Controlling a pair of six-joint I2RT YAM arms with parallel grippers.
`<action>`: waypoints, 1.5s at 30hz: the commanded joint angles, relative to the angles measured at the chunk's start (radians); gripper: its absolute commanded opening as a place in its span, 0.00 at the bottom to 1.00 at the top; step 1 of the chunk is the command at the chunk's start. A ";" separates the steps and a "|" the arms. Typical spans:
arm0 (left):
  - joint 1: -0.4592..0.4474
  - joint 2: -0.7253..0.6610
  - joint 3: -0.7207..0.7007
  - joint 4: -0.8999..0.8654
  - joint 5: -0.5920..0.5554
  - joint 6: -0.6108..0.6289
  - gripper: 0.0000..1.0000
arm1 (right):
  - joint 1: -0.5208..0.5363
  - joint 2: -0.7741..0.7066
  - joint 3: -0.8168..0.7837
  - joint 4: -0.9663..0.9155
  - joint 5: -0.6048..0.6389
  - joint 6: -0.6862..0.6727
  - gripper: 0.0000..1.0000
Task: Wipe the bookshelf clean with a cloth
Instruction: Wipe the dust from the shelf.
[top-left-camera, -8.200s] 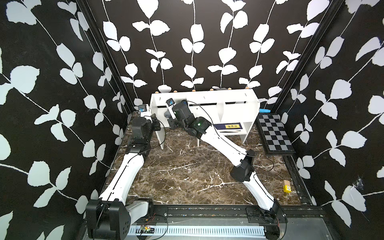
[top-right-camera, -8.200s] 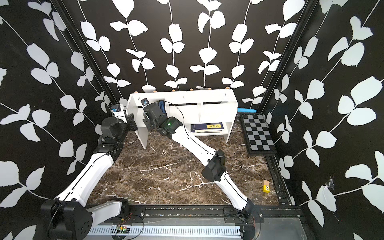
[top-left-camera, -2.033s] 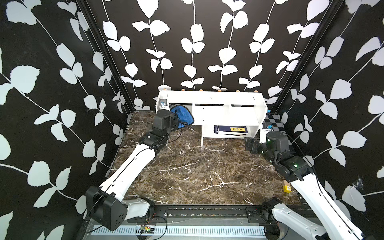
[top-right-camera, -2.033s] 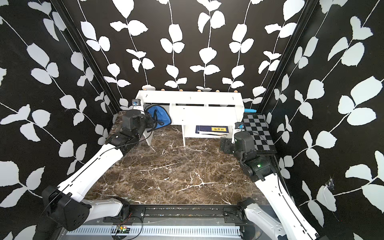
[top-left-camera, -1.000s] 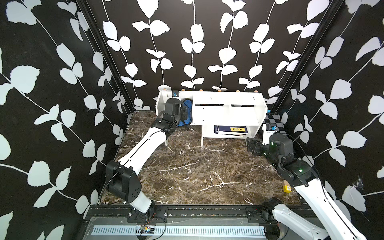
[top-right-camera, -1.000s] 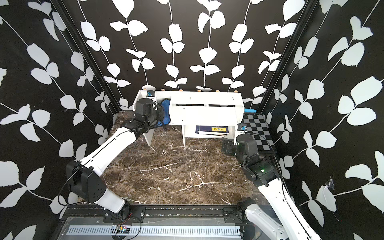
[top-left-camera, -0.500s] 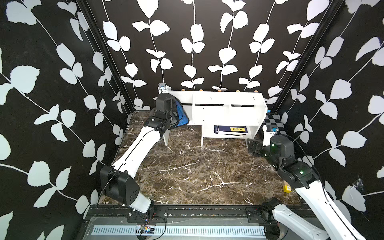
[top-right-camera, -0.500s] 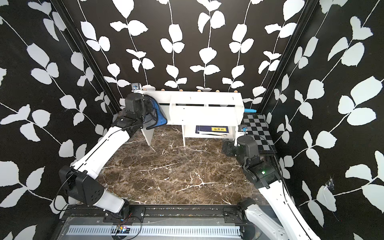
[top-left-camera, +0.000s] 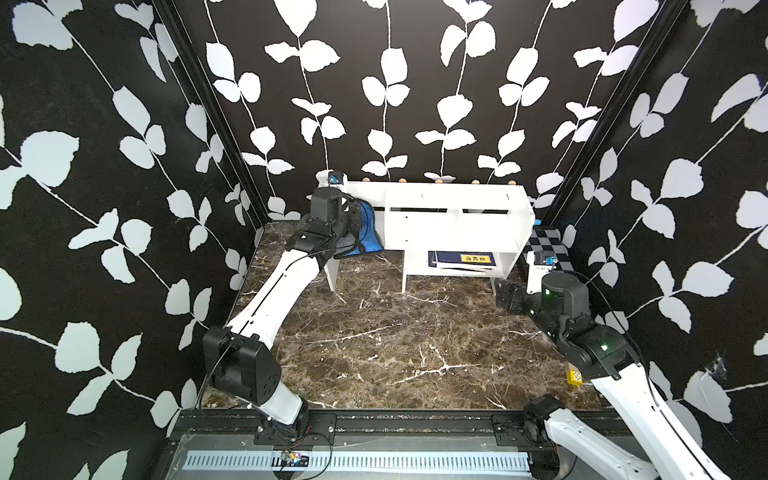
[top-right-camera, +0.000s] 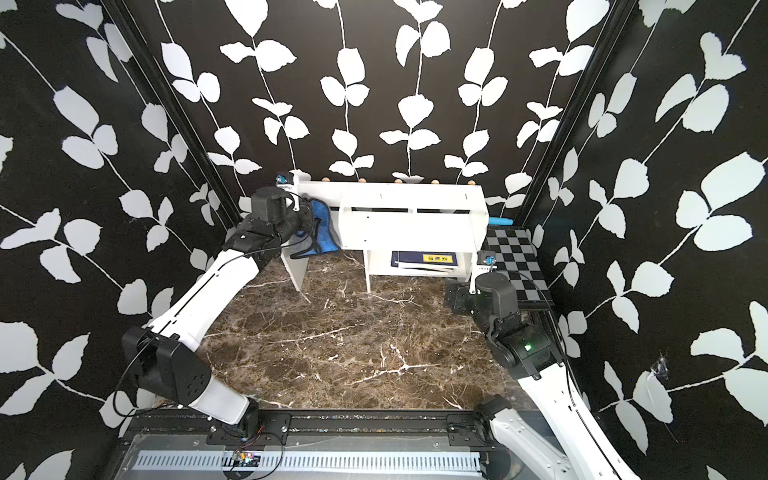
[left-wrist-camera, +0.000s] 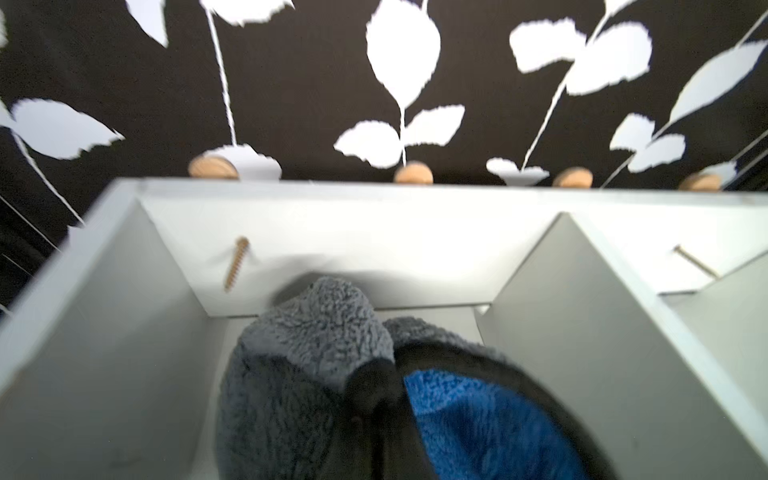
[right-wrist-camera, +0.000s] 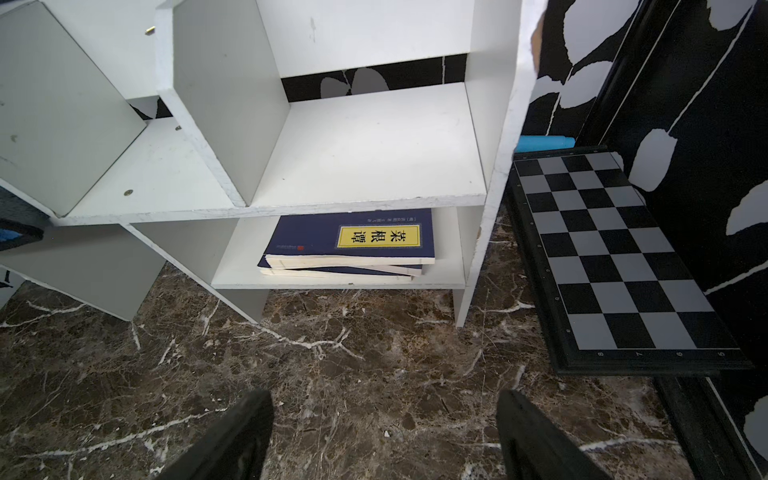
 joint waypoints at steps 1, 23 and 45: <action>-0.003 -0.045 0.004 -0.113 0.059 0.022 0.15 | 0.008 -0.005 -0.003 0.010 0.013 0.001 0.86; -0.036 0.109 0.271 -0.571 0.006 0.005 0.72 | 0.017 0.007 0.030 0.003 0.021 -0.002 0.87; -0.092 0.201 0.146 -0.488 -0.047 -0.003 0.02 | 0.019 -0.001 0.046 -0.002 0.036 -0.019 0.87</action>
